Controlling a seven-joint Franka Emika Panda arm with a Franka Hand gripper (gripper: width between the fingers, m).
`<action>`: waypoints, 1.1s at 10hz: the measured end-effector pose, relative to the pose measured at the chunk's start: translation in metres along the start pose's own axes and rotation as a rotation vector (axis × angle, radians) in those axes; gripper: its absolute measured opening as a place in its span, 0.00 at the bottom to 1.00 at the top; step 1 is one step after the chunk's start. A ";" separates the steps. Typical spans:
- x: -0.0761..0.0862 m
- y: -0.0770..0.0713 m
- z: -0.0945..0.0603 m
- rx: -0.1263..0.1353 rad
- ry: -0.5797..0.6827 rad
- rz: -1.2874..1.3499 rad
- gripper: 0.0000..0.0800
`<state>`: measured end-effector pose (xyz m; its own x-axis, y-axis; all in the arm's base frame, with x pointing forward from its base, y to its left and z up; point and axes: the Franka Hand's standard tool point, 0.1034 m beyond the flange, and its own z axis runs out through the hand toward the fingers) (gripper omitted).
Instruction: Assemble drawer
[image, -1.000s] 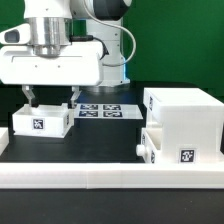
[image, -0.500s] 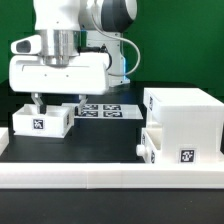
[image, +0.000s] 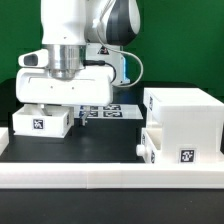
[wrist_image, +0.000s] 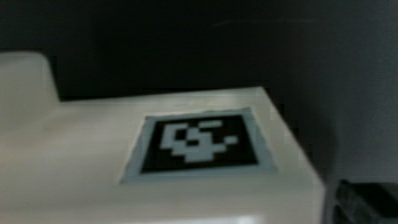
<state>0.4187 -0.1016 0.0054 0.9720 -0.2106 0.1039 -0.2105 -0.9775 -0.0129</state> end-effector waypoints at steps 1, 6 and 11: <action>0.000 0.000 0.000 0.000 0.000 -0.006 0.66; -0.001 0.002 0.000 -0.001 -0.002 -0.030 0.05; 0.004 -0.008 -0.003 0.003 0.005 -0.043 0.05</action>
Offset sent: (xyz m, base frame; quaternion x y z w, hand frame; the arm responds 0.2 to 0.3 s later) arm -0.0049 -0.0049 -0.0047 -0.0035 0.0024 -0.0116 0.9999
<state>0.4241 -0.0951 0.0088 0.9797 -0.1683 0.1093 -0.1681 -0.9857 -0.0115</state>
